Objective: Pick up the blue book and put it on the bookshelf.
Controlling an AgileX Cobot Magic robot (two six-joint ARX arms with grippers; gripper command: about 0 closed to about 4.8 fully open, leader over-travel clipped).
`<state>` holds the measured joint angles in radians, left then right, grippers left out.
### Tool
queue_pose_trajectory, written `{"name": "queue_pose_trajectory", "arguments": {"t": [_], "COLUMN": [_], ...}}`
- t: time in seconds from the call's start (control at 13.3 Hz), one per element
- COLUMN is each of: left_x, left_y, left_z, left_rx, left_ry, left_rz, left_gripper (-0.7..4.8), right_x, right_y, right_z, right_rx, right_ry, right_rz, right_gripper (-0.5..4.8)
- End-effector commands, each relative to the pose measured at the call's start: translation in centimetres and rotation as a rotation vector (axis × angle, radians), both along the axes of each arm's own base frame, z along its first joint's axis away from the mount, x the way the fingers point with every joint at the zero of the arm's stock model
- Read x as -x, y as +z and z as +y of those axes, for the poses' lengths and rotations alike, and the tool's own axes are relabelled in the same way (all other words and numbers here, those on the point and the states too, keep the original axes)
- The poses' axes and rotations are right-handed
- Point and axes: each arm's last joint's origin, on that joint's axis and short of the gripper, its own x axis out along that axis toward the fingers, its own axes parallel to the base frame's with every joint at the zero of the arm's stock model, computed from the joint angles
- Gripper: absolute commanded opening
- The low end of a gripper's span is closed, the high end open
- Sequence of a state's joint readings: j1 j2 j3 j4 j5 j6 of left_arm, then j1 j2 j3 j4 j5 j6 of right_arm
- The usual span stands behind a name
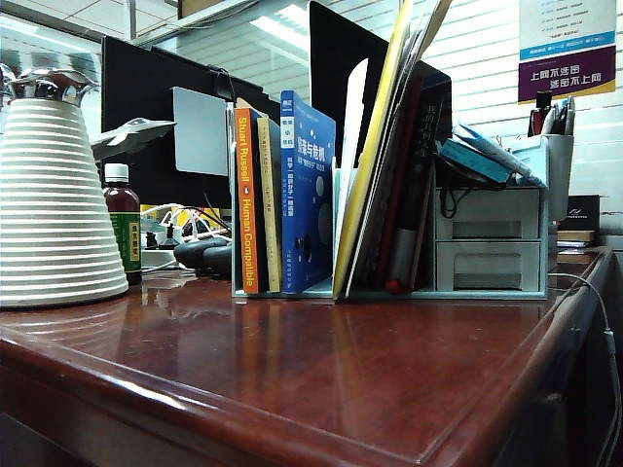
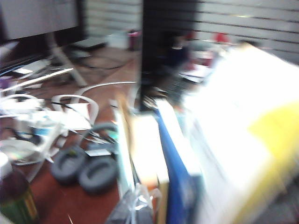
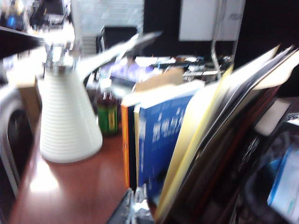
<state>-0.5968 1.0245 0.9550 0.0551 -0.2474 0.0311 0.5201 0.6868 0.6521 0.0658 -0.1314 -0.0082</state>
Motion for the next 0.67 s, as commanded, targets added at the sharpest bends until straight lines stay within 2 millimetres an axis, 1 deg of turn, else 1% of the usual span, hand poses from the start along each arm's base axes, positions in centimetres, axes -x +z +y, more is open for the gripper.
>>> {"name": "queue_pose_trajectory", "arguments": {"t": [0.07,0.15,0.22,0.3,0.45,0.52,0.6,0.67], "left_x": [3.9,4.7,5.9,7.2,8.8,9.4,10.0,10.5], "left_y": [-4.2,-5.5,-7.1,-9.0,-12.0,-13.3,-14.4,-15.0], "left_z": [2.0,2.6,3.4,4.2,5.3,5.7,6.1,6.4], "left_rx": [-0.084,-0.086,-0.086,-0.082,-0.035,-0.019,-0.013,-0.018], "left_ry": [-0.179,-0.190,-0.189,-0.189,-0.209,-0.208,-0.208,-0.209], "left_rz": [-0.025,-0.021,-0.022,-0.025,-0.020,-0.012,0.005,0.025], "left_gripper": [-0.07,-0.07,-0.07,-0.07,-0.07,-0.07,-0.07,-0.06], "right_x": [-0.3,-0.4,-0.5,-0.5,-0.4,-0.3,-0.3,-0.3], "right_y": [-2.2,-3.2,-4.7,-6.4,-9.7,-10.4,-10.7,-10.8], "right_z": [0.2,0.2,0.2,0.0,-0.3,-0.4,-0.4,-0.4], "right_rx": [0.012,0.007,-0.004,-0.005,0.031,0.041,0.047,0.032], "right_ry": [-0.004,-0.004,-0.021,-0.084,-0.149,-0.176,-0.185,-0.184], "right_rz": [-0.025,-0.033,-0.049,-0.046,0.023,0.039,0.052,0.068], "right_gripper": [-0.02,-0.02,-0.02,-0.01,-0.01,-0.01,-0.01,-0.01]}}
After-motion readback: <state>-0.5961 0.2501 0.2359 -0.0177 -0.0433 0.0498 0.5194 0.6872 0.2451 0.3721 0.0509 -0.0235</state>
